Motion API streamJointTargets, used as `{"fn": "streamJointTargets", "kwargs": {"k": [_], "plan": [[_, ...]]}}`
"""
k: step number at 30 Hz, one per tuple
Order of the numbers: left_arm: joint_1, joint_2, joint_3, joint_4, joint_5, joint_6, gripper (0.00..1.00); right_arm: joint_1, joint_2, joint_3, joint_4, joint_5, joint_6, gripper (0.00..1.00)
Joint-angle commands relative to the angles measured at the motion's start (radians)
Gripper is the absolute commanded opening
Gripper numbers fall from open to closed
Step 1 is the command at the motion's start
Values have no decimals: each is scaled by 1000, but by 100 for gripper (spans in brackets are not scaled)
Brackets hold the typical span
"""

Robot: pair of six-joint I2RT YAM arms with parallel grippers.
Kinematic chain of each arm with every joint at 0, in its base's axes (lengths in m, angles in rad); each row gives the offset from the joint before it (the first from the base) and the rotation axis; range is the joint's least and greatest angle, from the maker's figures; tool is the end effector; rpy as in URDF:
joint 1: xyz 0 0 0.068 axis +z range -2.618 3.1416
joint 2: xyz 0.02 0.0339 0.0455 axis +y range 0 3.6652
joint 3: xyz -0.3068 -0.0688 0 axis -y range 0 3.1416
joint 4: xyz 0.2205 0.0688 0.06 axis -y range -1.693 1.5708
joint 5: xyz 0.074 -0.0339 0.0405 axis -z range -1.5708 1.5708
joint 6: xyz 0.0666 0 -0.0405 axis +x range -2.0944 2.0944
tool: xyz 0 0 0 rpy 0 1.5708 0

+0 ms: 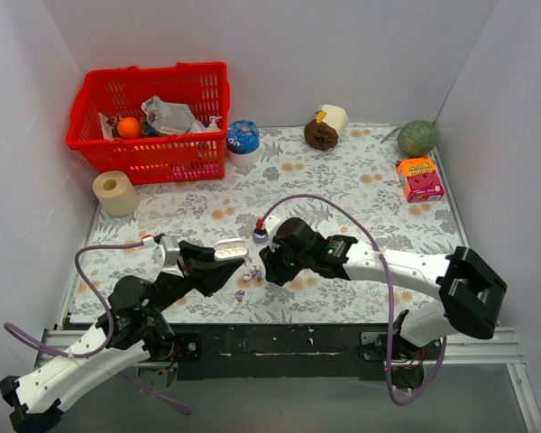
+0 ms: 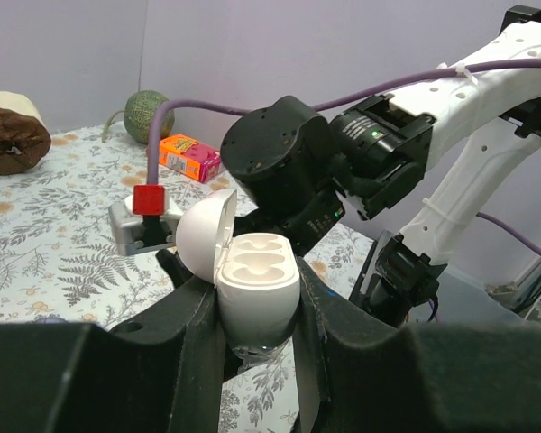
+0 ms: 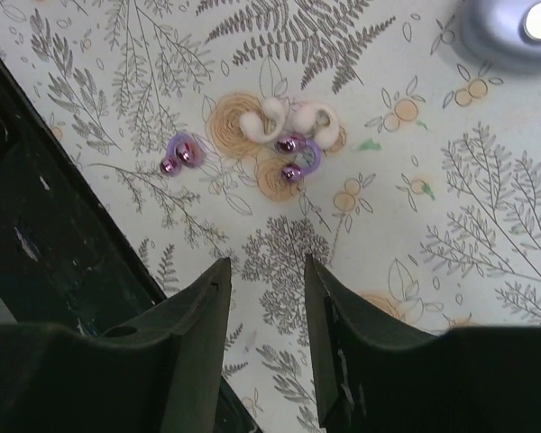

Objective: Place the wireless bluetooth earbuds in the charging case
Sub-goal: Pick up the earbud from the center of the board.

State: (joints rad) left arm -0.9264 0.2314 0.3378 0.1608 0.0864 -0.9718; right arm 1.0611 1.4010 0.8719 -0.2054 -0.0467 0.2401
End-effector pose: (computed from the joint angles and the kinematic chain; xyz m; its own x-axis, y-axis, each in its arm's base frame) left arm 0.0372 -0.0591 0.3040 -0.6097 -0.5583 -0.5626 0.6083 0.1256 -0.7837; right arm 0.1403 0.2573 0.2622 -0.5290 -0.4595 -0.7134 -0.7856 0.5831 0.2069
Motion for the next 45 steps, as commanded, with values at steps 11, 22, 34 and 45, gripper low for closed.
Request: {"fn": "streamJointTargets", "kwargs": {"k": [11, 22, 34, 45], "plan": [[1, -101, 56, -148, -70, -21, 0, -27, 256, 185, 106, 111, 93, 46], [1, -132, 50, -184, -74, -22, 0, -33, 345, 222, 132, 67, 100, 49], [1, -130, 38, -182, -74, -34, 0, -32, 394, 240, 127, 19, 108, 55], [1, -138, 32, -182, -74, -39, 0, -21, 447, 260, 95, 41, 137, 55]]}}
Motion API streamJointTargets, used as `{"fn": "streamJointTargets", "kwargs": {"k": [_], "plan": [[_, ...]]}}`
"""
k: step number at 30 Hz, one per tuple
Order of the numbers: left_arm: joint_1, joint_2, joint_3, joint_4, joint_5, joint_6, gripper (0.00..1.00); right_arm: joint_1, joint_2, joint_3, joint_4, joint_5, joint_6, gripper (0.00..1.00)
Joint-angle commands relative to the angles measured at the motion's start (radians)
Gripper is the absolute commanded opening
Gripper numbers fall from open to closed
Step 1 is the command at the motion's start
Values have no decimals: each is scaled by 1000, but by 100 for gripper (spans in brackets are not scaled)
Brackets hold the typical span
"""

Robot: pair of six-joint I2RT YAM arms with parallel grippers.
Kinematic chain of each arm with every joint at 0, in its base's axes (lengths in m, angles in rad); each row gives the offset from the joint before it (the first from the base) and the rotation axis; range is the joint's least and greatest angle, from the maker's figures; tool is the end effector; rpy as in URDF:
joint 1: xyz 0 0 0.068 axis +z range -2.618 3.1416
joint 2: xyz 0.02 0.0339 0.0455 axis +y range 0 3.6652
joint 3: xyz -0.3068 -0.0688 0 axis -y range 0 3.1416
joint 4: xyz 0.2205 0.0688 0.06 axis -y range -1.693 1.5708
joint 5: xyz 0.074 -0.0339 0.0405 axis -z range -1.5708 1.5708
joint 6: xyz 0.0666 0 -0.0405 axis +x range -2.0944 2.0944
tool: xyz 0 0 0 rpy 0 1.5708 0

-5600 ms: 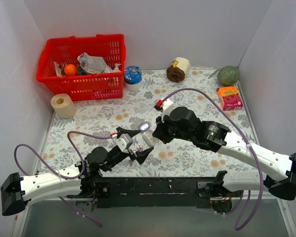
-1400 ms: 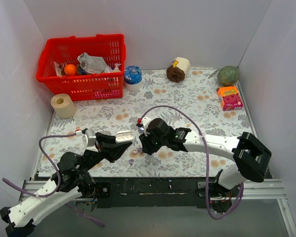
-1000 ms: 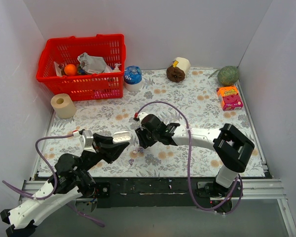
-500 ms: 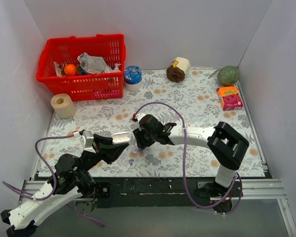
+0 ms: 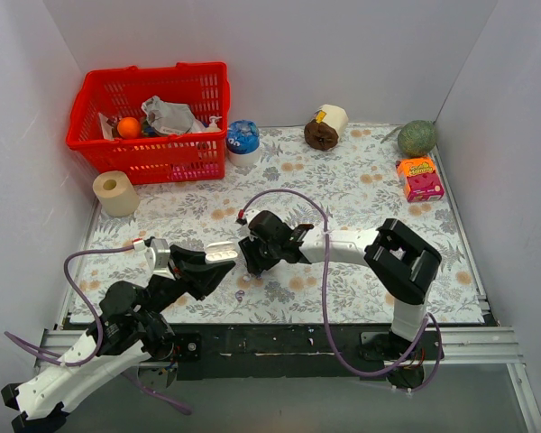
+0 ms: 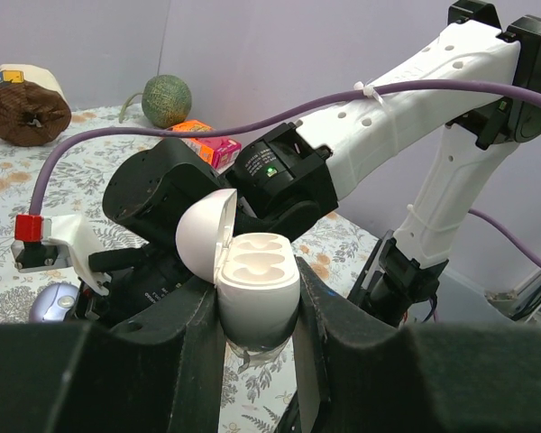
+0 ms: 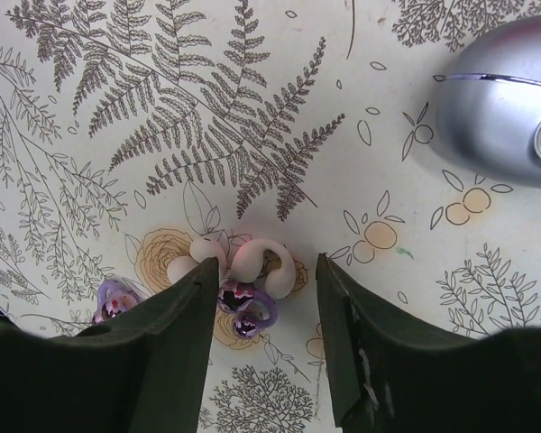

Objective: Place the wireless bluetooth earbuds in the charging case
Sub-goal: Pick up the earbud from the center of the board.

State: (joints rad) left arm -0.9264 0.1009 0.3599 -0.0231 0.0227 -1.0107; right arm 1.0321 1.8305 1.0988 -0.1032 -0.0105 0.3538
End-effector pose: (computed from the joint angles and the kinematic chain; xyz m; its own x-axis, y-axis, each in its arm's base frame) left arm 0.0284 -0.0403 0.2917 -0.6138 -0.5931 -0.5210 0.5506 0.1514 -0.8209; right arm 0.2032 0.3414 0.2031 -0.6553 -0.4212 -0.6270 -0.6768 0.6960 0.2399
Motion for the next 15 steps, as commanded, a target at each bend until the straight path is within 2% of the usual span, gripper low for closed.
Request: {"fn": "streamJointTargets", "kwargs": {"k": [1, 10, 15], "plan": [[1, -9, 10, 0, -10, 0, 0, 8, 22, 33, -13, 6, 30, 54], [1, -15, 10, -17, -10, 1, 0, 6, 20, 10, -61, 135, 56, 39], [1, -17, 13, -20, -9, 1, 0, -3, -34, -43, -66, 194, 82, 31]]}}
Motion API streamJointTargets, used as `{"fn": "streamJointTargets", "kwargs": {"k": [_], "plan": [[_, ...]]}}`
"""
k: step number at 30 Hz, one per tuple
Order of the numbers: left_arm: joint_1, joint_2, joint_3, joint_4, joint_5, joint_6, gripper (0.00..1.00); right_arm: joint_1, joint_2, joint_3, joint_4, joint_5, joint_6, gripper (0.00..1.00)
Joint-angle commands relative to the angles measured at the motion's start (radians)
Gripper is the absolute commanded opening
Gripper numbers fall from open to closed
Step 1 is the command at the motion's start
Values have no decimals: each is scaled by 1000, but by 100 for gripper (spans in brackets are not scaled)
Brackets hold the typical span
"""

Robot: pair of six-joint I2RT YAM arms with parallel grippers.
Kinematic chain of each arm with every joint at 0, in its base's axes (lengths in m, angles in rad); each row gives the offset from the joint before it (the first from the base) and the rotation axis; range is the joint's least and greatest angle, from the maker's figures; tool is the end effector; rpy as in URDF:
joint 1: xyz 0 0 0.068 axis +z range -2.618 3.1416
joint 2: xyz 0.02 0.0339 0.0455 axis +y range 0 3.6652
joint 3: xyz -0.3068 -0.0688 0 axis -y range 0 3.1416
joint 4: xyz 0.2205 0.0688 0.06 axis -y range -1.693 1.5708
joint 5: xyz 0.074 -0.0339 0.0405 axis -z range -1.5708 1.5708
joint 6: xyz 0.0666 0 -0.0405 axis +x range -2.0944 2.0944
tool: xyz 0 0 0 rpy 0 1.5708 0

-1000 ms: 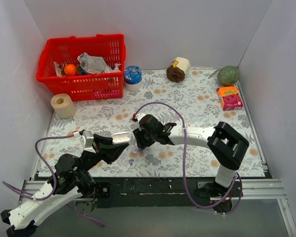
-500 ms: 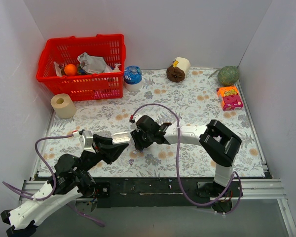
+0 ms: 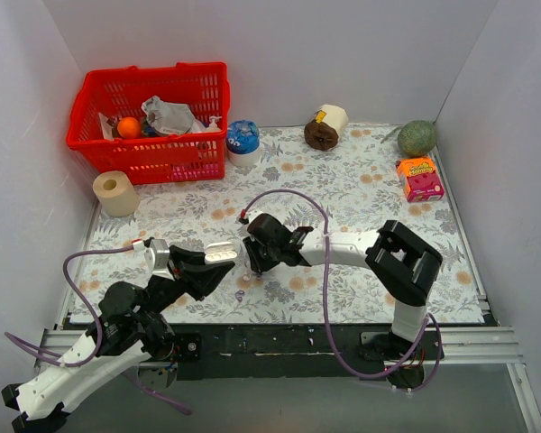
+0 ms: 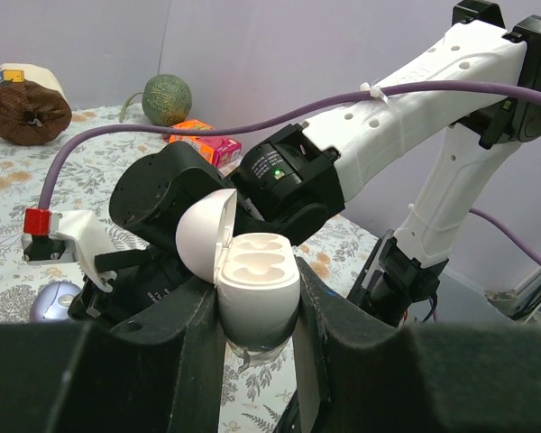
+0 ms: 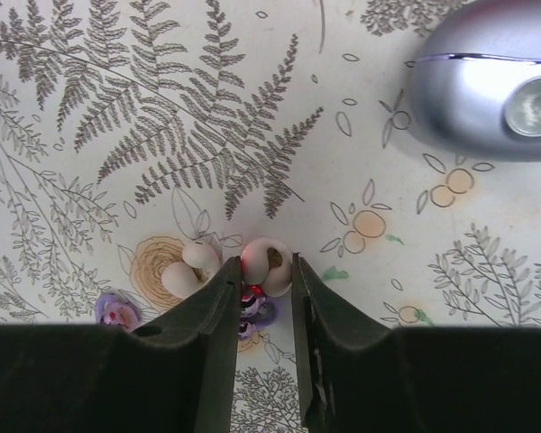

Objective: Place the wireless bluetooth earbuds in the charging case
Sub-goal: Pick up the earbud from the center of the board.

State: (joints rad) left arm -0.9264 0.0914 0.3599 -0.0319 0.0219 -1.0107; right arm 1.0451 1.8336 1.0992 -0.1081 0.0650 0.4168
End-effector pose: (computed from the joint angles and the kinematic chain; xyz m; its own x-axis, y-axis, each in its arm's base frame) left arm 0.0276 -0.0391 0.2908 -0.6132 -0.5939 -0.5208 0.5507 0.1513 -0.8209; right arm 0.2030 0.3413 0.2017 -0.6831 -0.3724 -0.6282 -0.6178 0.7534 0.2251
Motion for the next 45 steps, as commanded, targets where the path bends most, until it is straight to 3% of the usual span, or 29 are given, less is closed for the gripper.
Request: {"fn": "streamJointTargets", "kwargs": {"k": [1, 12, 14, 19, 22, 39, 45], "plan": [[1, -7, 11, -13, -39, 0, 0, -23, -46, -53, -61, 131, 20, 29], [1, 5, 13, -11, -37, 0, 0, -105, -166, -177, -51, 176, 50, 22], [1, 10, 11, -7, -39, -2, 0, -115, -180, -190, -44, 173, 56, 25], [1, 28, 11, 10, -34, -2, 0, -119, -217, -219, -27, 164, 60, 46], [1, 37, 11, 21, -30, 0, 0, -119, -250, -240, -13, 174, 48, 49], [1, 61, 5, 58, -23, -2, 0, -165, -396, -335, 47, 183, -18, 51], [1, 74, 5, 67, -23, 0, 0, -204, -359, -280, 1, 177, -65, 41]]}}
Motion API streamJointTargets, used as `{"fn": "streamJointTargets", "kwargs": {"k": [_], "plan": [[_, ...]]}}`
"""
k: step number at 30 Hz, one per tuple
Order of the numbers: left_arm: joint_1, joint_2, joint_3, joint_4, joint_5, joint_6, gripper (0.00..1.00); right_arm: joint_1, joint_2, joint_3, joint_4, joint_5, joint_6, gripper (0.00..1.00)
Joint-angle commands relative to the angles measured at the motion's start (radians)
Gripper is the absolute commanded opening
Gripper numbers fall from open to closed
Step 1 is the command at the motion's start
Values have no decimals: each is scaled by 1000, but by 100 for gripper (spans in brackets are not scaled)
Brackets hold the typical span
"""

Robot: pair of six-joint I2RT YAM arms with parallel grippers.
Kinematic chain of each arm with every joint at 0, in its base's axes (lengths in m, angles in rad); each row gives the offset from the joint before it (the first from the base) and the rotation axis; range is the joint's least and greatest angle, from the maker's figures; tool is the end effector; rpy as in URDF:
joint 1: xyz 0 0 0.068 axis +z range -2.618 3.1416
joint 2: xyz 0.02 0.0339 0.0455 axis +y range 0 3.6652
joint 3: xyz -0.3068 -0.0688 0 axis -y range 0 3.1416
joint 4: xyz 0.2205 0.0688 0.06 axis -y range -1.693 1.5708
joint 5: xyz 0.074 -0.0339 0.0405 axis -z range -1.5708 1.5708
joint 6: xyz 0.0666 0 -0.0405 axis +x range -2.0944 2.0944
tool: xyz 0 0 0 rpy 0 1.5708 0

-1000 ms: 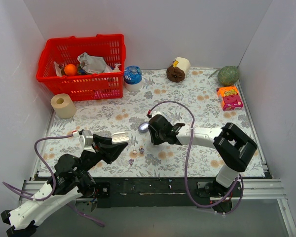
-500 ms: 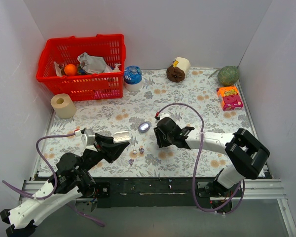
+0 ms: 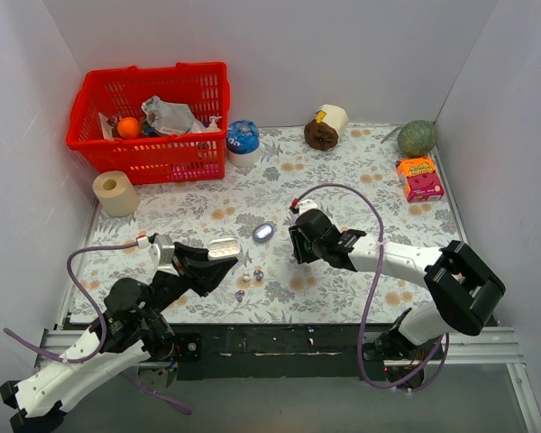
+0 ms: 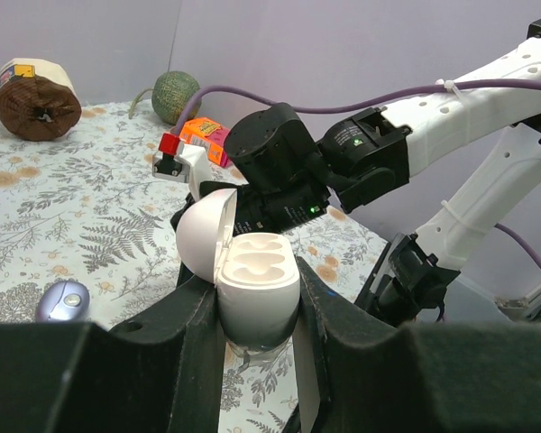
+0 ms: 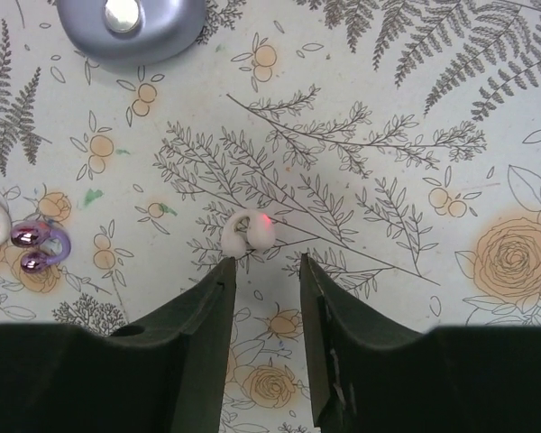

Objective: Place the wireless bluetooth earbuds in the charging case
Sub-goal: Pick up the earbud from the center of the board.

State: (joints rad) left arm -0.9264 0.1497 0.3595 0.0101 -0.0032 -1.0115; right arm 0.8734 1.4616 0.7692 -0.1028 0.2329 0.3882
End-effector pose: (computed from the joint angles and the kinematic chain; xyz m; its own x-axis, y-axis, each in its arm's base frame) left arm 0.0344 -0.0455 0.2945 -0.6065 -0.6038 -0.5172 0.5343 0.1722 -0.8276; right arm 0.1992 0.2138 0.2248 -0.6675 -0.2232 -0.7104 -0.4207 0.9002 0.1125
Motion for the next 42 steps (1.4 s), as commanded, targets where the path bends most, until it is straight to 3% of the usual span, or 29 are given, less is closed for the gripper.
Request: {"fn": "streamJointTargets", "kwargs": {"k": [1, 11, 23, 42], "plan": [[1, 16, 7, 25, 2, -2, 0, -40, 20, 53, -8, 6, -37, 37], [1, 19, -2, 24, 2, -9, 0, -79, 23, -11, 25, -64, -12, 1], [1, 45, -13, 53, 48, -18, 0, -48, 49, -50, 80, -165, 3, 1], [1, 51, -36, 67, 51, -22, 0, -68, 190, 67, 32, -54, -149, 1]]}}
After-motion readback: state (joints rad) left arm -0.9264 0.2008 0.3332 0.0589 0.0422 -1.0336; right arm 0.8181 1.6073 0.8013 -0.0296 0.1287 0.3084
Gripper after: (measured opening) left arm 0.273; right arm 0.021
